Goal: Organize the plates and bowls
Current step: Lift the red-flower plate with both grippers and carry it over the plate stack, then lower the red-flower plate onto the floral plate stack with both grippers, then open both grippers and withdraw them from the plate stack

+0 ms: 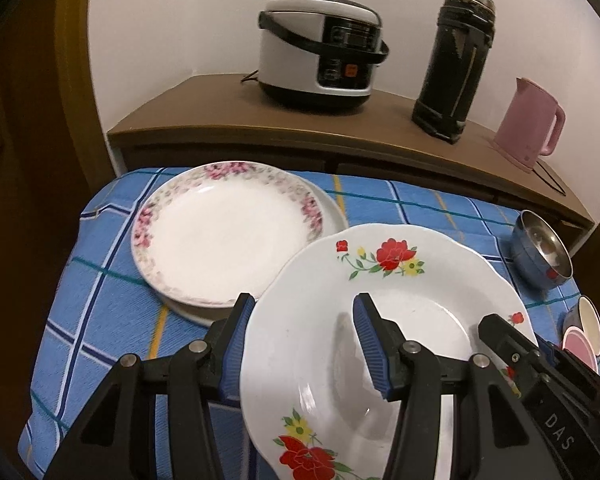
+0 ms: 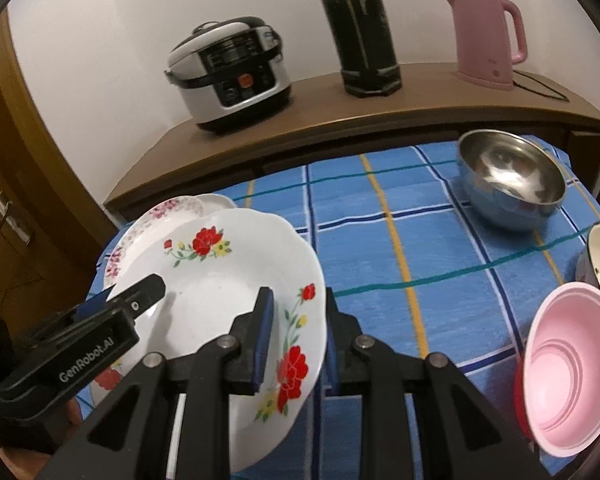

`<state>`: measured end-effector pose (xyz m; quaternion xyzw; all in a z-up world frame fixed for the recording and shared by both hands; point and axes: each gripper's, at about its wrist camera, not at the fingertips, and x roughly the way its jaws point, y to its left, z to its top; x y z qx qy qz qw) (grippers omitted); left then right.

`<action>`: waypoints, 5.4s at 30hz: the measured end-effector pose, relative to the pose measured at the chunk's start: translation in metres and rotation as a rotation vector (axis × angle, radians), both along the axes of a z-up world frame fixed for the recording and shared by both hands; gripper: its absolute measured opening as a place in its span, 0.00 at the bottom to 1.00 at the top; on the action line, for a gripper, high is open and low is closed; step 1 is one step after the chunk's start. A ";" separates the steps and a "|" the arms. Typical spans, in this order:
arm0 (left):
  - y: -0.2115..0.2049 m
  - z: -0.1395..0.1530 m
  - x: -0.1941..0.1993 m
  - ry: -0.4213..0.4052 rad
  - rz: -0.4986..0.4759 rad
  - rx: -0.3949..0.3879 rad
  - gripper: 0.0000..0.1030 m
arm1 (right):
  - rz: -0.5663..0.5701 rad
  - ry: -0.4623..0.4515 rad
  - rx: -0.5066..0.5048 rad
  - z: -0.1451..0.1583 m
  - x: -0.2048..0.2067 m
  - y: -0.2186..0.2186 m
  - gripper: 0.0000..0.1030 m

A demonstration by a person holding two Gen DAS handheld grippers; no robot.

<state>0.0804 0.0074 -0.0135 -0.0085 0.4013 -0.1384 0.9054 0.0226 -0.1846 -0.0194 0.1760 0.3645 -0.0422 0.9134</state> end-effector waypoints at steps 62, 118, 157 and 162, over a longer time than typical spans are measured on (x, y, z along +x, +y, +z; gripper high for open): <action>0.105 0.017 0.047 -0.066 0.224 -0.013 0.52 | 0.215 -0.040 0.001 0.013 0.073 0.100 0.23; 0.058 -0.032 0.145 -0.109 0.233 0.142 0.53 | 0.157 -0.002 -0.001 -0.048 0.165 0.073 0.33; 0.022 0.016 0.015 -0.244 0.255 0.190 0.62 | 0.060 -0.235 -0.184 0.012 0.025 0.054 0.76; 0.021 0.020 -0.005 -0.224 0.241 0.149 0.63 | 0.077 -0.235 -0.167 0.017 0.011 0.053 0.77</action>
